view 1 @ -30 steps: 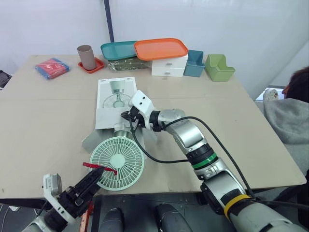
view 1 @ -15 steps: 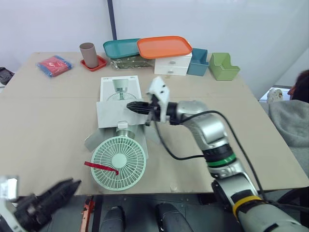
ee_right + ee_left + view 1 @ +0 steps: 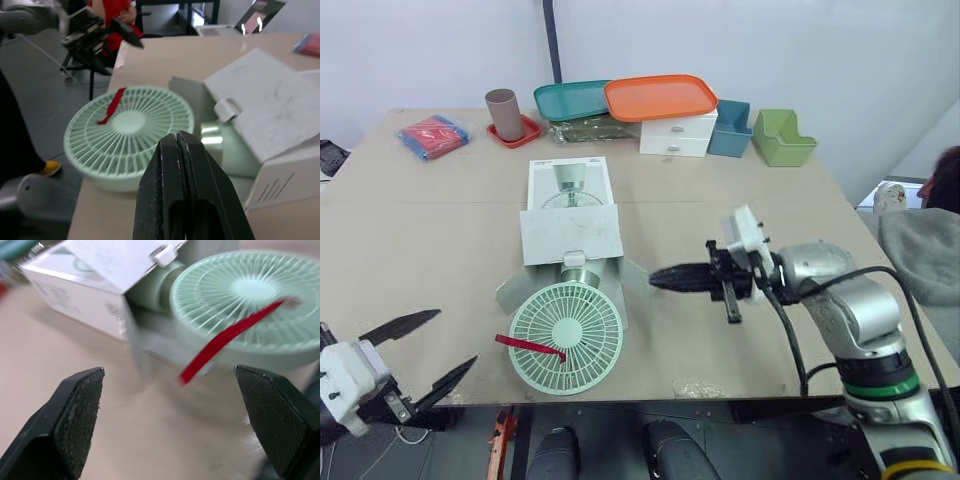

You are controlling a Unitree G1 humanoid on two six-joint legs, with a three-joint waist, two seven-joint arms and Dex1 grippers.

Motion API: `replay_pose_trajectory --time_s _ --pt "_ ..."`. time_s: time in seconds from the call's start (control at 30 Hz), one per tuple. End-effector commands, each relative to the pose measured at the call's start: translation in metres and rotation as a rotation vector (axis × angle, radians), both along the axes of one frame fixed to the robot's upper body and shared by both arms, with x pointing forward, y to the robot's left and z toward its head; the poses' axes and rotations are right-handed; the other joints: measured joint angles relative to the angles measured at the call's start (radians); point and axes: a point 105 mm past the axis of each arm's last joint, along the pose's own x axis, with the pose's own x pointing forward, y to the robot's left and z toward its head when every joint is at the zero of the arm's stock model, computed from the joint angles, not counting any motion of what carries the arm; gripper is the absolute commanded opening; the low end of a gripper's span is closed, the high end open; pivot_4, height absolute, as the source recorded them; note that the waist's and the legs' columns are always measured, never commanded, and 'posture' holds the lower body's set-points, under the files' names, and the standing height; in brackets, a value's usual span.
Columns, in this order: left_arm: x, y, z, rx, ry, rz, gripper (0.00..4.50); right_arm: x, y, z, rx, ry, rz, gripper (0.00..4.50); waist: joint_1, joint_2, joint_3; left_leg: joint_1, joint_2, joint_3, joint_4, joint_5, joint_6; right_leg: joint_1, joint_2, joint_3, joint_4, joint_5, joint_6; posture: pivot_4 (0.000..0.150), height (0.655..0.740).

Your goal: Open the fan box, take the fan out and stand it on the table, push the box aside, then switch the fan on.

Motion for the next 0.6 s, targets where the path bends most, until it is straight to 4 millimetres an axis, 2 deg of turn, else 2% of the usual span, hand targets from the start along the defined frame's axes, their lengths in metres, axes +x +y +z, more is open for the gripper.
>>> replay_pose_trajectory --time_s 0.03,0.1,0.2,0.27,0.47,0.6 --pt "-0.002 -0.001 -0.003 0.155 -0.113 -0.100 4.43 -0.010 0.002 -0.002 -0.032 -0.061 0.057 0.00 0.001 0.000 0.000 0.000 0.000 0.000 0.000 0.000 0.000 0.000 0.000 0.000 0.000 0.000 0.000 0.150 0.7400" --pt "-0.001 -0.002 -0.005 0.205 -0.154 -0.140 4.43 -0.009 0.001 -0.007 -0.041 -0.066 0.048 0.00 0.002 0.000 0.000 0.000 0.001 0.000 0.000 0.000 0.000 0.000 0.001 0.000 0.000 0.001 0.000 0.150 0.7400" --pt "0.006 -0.025 -0.001 0.326 -0.335 -0.296 4.43 -0.004 0.004 -0.007 -0.021 -0.065 0.010 0.00 0.004 0.000 0.000 0.000 0.002 0.000 0.001 0.000 0.000 0.000 0.001 -0.001 0.001 0.003 0.002 0.150 0.7400" --pt "0.009 -0.032 -0.004 0.350 -0.386 -0.350 4.43 -0.005 0.005 -0.008 -0.026 -0.070 0.003 0.00 0.006 0.000 0.000 0.000 0.002 0.000 0.001 0.001 0.001 0.001 0.001 -0.001 0.001 0.005 0.004 0.150 0.7400" --pt "0.020 -0.034 -0.020 0.470 -0.488 -0.417 4.43 -0.006 0.003 -0.008 -0.035 -0.073 -0.022 0.00 0.004 0.000 0.000 0.001 0.003 0.002 0.002 0.001 0.001 0.001 0.001 0.000 0.001 0.007 0.007 0.150 0.7400" --pt "0.030 -0.033 -0.023 0.519 -0.568 -0.422 4.43 -0.006 0.002 -0.008 -0.040 -0.076 -0.032 0.00 0.005 0.000 0.000 0.001 0.003 0.002 0.003 0.002 0.002 0.002 0.001 -0.001 0.002 0.008 0.007 0.150 0.7400"
